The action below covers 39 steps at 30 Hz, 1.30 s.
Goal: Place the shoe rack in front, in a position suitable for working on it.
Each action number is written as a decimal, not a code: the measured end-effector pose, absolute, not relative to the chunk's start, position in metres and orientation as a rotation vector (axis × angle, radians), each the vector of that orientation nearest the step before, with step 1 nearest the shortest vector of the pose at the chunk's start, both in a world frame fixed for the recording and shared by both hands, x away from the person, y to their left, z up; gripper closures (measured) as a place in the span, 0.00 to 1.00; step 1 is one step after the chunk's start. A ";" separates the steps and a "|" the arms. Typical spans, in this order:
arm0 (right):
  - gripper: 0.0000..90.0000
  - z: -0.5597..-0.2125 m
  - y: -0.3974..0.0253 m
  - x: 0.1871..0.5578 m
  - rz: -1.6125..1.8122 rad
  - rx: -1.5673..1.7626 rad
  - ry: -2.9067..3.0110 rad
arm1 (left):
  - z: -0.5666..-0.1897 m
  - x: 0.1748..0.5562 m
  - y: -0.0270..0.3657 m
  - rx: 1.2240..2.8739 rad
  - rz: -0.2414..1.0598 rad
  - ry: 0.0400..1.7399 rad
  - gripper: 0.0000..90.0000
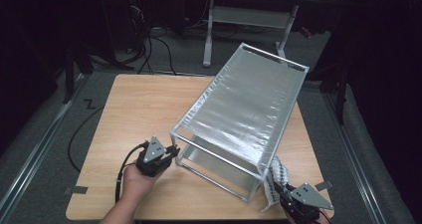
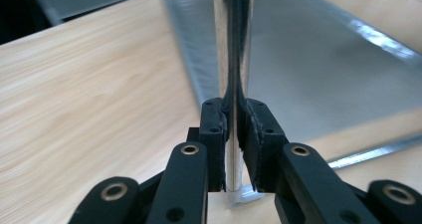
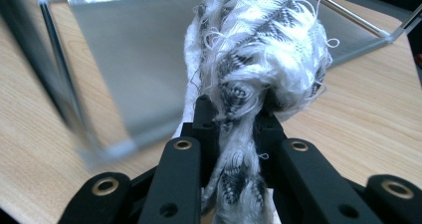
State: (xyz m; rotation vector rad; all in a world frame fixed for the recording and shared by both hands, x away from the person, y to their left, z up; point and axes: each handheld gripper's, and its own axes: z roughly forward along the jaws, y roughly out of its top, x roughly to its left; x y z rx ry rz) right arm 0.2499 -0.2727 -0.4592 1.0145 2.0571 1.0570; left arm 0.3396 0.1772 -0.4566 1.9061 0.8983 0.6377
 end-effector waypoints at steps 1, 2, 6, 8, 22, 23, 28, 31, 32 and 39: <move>0.86 -0.460 -0.272 0.252 1.058 1.021 2.060 | -0.457 0.343 0.184 1.892 0.655 0.923 0.88; 0.86 -0.460 -0.272 0.254 1.059 1.025 2.062 | -0.458 0.347 0.191 1.876 0.667 0.950 0.88; 0.86 -0.462 -0.270 0.261 1.062 1.054 2.070 | -0.461 0.364 0.214 1.820 0.720 1.019 0.88; 0.86 -0.463 -0.268 0.264 1.060 1.059 2.070 | -0.463 0.372 0.222 1.791 0.733 1.038 0.88; 0.86 -0.463 -0.264 0.283 1.054 1.072 2.065 | -0.464 0.352 0.240 1.770 0.775 1.162 0.58; 0.86 -0.464 -0.264 0.287 1.054 1.072 2.069 | -0.464 0.347 0.242 1.773 0.778 1.170 0.57; 0.86 -0.465 -0.258 0.307 1.054 1.072 2.087 | -0.462 0.319 0.239 1.819 0.808 1.167 0.52; 0.84 -0.465 -0.253 0.318 1.068 1.084 2.105 | -0.456 0.303 0.232 1.819 0.793 1.144 0.50; 0.84 -0.465 -0.250 0.322 1.072 1.079 2.112 | -0.454 0.297 0.228 1.816 0.786 1.135 0.49; 0.83 -0.466 -0.236 0.334 1.088 1.043 2.140 | -0.449 0.269 0.181 1.867 0.719 1.012 0.51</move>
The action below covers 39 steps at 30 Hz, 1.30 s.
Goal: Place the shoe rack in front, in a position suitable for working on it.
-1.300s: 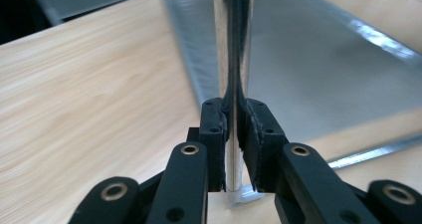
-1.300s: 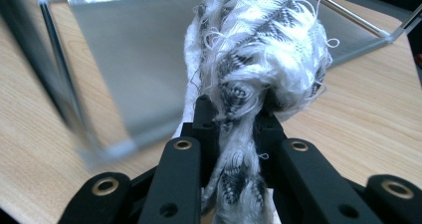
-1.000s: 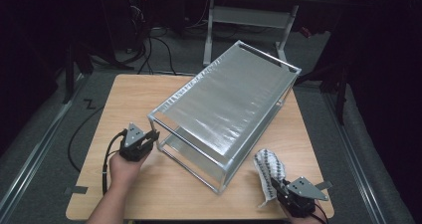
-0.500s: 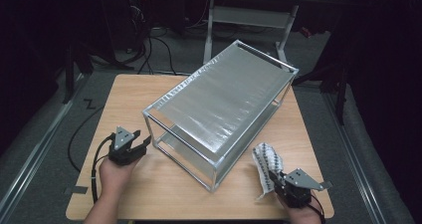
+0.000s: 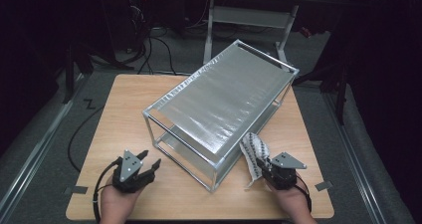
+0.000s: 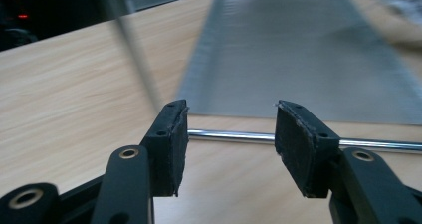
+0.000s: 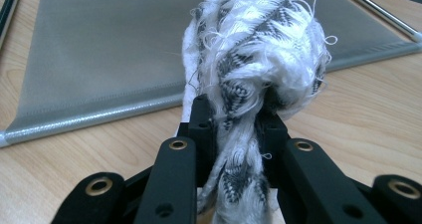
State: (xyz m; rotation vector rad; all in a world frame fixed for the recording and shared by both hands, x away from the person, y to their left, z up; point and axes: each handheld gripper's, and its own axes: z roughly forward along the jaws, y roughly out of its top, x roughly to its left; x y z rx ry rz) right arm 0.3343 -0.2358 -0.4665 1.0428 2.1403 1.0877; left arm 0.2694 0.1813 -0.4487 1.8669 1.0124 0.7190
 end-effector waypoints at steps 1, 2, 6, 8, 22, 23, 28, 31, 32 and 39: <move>0.83 -0.467 -0.235 0.335 1.088 1.043 2.143 | -0.449 0.266 0.173 1.882 0.698 0.985 0.50; 0.83 -0.467 -0.234 0.336 1.087 1.036 2.146 | -0.449 0.263 0.163 1.891 0.682 0.956 0.50; 0.83 -0.467 -0.236 0.334 1.089 1.034 2.150 | -0.446 0.252 0.129 1.892 0.596 0.854 0.53; 0.84 -0.468 -0.239 0.333 1.088 1.046 2.147 | -0.443 0.250 0.114 1.882 0.544 0.820 0.51; 0.84 -0.459 -0.251 0.332 1.078 1.085 2.088 | -0.437 0.264 0.057 1.922 0.474 0.672 0.65; 0.84 -0.458 -0.245 0.338 1.074 1.064 2.098 | -0.437 0.265 0.057 1.929 0.469 0.666 0.69; 0.84 -0.466 -0.198 0.375 1.037 1.030 2.158 | -0.438 0.266 0.057 1.976 0.463 0.619 0.88; 0.84 -0.477 -0.169 0.389 1.025 1.009 2.233 | -0.438 0.265 0.061 1.978 0.463 0.622 0.89; 0.84 -0.482 -0.161 0.391 1.020 1.010 2.254 | -0.438 0.264 0.062 1.977 0.461 0.621 0.89; 0.85 -0.498 -0.141 0.394 0.971 1.042 2.351 | -0.437 0.258 0.079 1.995 0.477 0.620 0.89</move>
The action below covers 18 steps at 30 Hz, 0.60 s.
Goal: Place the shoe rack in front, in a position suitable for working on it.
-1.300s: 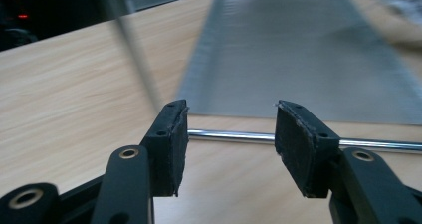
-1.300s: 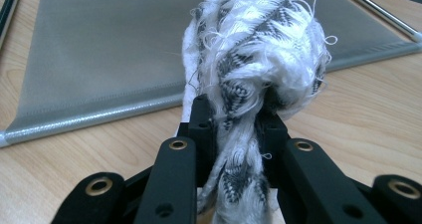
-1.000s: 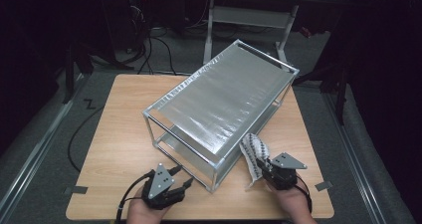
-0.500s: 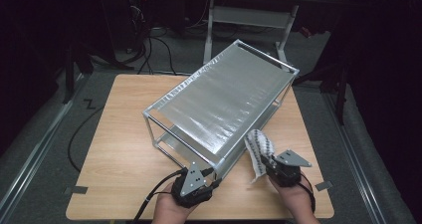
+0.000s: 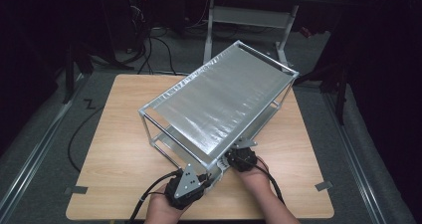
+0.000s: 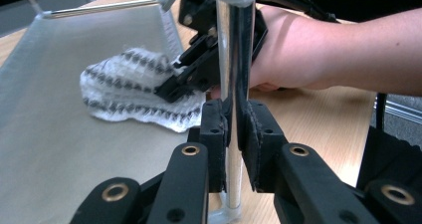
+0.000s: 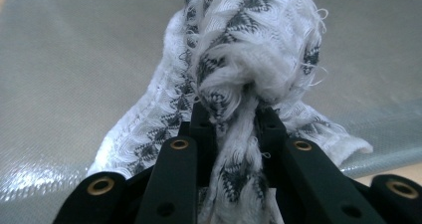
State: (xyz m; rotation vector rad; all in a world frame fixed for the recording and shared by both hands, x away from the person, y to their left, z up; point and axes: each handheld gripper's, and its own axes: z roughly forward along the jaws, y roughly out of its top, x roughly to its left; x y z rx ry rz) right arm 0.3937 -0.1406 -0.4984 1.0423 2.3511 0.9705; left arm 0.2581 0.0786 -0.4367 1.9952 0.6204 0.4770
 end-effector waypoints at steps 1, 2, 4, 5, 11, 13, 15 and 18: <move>0.85 -0.498 -0.141 0.392 0.968 1.030 2.353 | -0.436 0.257 0.082 2.001 0.479 0.627 0.89; 0.85 -0.498 -0.141 0.390 0.960 1.021 2.354 | -0.435 0.257 0.085 2.003 0.481 0.635 0.89; 0.85 -0.498 -0.141 0.386 0.955 1.001 2.361 | -0.435 0.255 0.090 2.005 0.489 0.649 0.88; 0.85 -0.498 -0.142 0.385 0.949 0.998 2.359 | -0.435 0.253 0.092 2.007 0.491 0.656 0.88; 0.85 -0.496 -0.147 0.371 0.937 0.985 2.363 | -0.435 0.248 0.107 2.001 0.515 0.681 0.88; 0.85 -0.496 -0.149 0.366 0.933 0.986 2.361 | -0.436 0.247 0.111 1.989 0.524 0.686 0.88; 0.85 -0.496 -0.151 0.362 0.929 0.991 2.359 | -0.437 0.247 0.114 1.978 0.525 0.691 0.88; 0.85 -0.495 -0.156 0.356 0.922 0.976 2.357 | -0.439 0.246 0.119 1.955 0.529 0.708 0.88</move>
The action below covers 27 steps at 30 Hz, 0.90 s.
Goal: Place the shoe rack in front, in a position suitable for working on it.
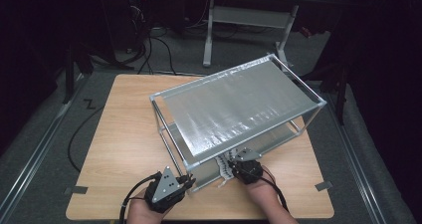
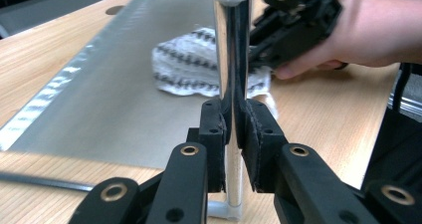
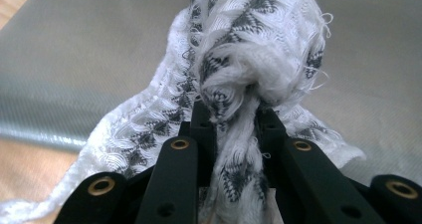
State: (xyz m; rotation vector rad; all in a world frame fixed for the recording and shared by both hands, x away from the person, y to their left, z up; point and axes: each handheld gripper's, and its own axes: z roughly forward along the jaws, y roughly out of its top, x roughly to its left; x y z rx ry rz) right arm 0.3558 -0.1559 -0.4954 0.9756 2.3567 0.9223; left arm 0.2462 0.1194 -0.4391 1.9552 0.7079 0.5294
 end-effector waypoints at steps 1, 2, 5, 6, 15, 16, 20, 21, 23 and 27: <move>0.85 -0.495 -0.157 0.354 0.918 0.986 2.356 | -0.439 0.246 0.121 1.952 0.532 0.714 0.89; 0.85 -0.495 -0.159 0.353 0.916 0.976 2.357 | -0.439 0.246 0.122 1.949 0.534 0.719 0.89; 0.84 -0.495 -0.164 0.350 0.915 0.983 2.347 | -0.440 0.246 0.126 1.942 0.539 0.728 0.89; 0.84 -0.496 -0.165 0.349 0.925 0.991 2.344 | -0.440 0.246 0.127 1.943 0.537 0.726 0.89; 0.84 -0.496 -0.163 0.338 0.941 0.966 2.364 | -0.440 0.240 0.138 1.939 0.530 0.744 0.89; 0.84 -0.496 -0.162 0.337 0.936 0.959 2.363 | -0.440 0.240 0.138 1.940 0.529 0.746 0.89; 0.84 -0.496 -0.162 0.337 0.936 0.959 2.362 | -0.440 0.240 0.138 1.935 0.537 0.741 0.89; 0.84 -0.497 -0.162 0.337 0.937 0.958 2.361 | -0.440 0.240 0.138 1.936 0.539 0.741 0.89; 0.84 -0.497 -0.162 0.337 0.937 0.955 2.359 | -0.440 0.240 0.138 1.932 0.533 0.748 0.89; 0.84 -0.498 -0.163 0.337 0.949 0.962 2.356 | -0.441 0.239 0.138 1.925 0.527 0.754 0.89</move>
